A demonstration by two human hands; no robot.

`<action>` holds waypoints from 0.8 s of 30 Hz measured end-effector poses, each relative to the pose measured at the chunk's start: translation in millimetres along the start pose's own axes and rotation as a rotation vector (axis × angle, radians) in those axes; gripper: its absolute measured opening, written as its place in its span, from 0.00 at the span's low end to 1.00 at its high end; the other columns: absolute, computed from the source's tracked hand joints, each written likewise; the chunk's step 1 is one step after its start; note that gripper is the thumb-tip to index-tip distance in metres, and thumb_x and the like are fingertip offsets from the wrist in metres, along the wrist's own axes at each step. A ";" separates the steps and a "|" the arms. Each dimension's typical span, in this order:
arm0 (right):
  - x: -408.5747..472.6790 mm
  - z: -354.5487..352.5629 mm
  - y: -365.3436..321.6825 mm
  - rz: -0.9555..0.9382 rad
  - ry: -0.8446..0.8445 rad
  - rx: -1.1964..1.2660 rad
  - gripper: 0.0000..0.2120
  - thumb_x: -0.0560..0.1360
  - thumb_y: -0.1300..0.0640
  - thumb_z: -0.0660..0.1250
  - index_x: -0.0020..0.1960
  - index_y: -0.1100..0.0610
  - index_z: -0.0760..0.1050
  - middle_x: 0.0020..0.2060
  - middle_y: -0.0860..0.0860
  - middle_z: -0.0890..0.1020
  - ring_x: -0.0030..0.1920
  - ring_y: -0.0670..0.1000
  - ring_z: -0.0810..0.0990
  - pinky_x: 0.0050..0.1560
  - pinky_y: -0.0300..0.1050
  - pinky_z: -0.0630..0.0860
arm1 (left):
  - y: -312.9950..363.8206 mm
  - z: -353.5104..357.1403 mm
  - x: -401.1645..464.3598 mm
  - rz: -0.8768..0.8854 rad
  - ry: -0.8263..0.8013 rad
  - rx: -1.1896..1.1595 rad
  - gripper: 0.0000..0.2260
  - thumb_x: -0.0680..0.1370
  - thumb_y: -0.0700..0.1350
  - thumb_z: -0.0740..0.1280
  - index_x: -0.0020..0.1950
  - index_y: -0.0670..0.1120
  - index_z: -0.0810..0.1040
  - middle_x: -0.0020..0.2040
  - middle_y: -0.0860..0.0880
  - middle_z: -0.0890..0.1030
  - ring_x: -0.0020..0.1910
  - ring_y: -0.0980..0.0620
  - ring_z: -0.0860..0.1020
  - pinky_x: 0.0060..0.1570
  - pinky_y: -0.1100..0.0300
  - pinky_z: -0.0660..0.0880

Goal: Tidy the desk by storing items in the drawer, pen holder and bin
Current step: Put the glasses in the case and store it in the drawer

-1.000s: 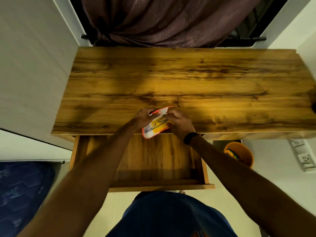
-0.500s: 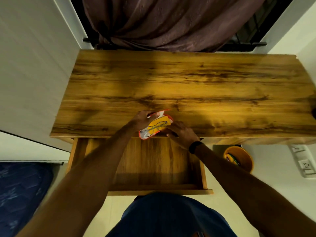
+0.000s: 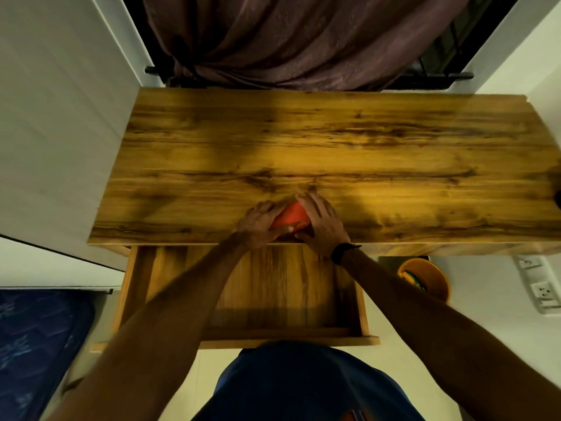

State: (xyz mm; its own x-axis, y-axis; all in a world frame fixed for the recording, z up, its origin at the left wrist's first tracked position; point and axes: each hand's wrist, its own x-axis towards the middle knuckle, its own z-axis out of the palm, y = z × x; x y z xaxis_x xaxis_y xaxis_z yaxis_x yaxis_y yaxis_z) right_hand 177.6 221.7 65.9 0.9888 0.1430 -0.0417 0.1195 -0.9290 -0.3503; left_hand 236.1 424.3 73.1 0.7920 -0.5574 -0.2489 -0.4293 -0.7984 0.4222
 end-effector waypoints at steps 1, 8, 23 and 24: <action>3.7 1.3 -0.8 -0.016 -0.066 -0.014 0.39 0.74 0.39 0.65 0.78 0.44 0.48 0.77 0.54 0.57 0.74 0.61 0.60 0.69 0.62 0.62 | 1.2 3.2 -2.2 0.000 0.000 0.049 0.37 0.74 0.69 0.58 0.77 0.52 0.58 0.73 0.45 0.66 0.71 0.44 0.65 0.69 0.48 0.63; 11.7 15.5 1.3 -0.049 -0.213 -0.119 0.33 0.78 0.35 0.50 0.77 0.41 0.39 0.79 0.52 0.49 0.74 0.61 0.60 0.71 0.63 0.60 | -6.3 16.1 -14.8 -0.098 0.004 0.277 0.46 0.71 0.71 0.61 0.79 0.46 0.50 0.72 0.44 0.65 0.70 0.43 0.66 0.65 0.46 0.64; -7.3 -2.4 4.8 -0.146 -0.113 -0.124 0.31 0.74 0.38 0.49 0.71 0.51 0.69 0.64 0.56 0.76 0.64 0.61 0.73 0.64 0.59 0.68 | 0.7 11.0 -26.3 -0.006 -0.164 0.131 0.31 0.80 0.63 0.54 0.79 0.53 0.51 0.77 0.45 0.61 0.75 0.44 0.62 0.70 0.47 0.62; -14.0 -3.2 7.9 -0.157 -0.102 -0.125 0.30 0.75 0.38 0.50 0.70 0.52 0.71 0.62 0.57 0.78 0.61 0.62 0.76 0.61 0.59 0.71 | 4.2 13.6 -28.6 0.020 -0.148 0.155 0.31 0.80 0.63 0.54 0.79 0.53 0.51 0.77 0.45 0.61 0.75 0.44 0.62 0.70 0.48 0.62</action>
State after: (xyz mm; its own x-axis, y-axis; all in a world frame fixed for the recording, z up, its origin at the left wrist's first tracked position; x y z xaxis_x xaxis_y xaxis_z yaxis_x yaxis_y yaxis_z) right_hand 164.9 211.2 66.7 0.9437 0.3175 -0.0925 0.2882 -0.9267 -0.2412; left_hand 205.7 433.9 70.2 0.7149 -0.5920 -0.3721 -0.5152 -0.8057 0.2921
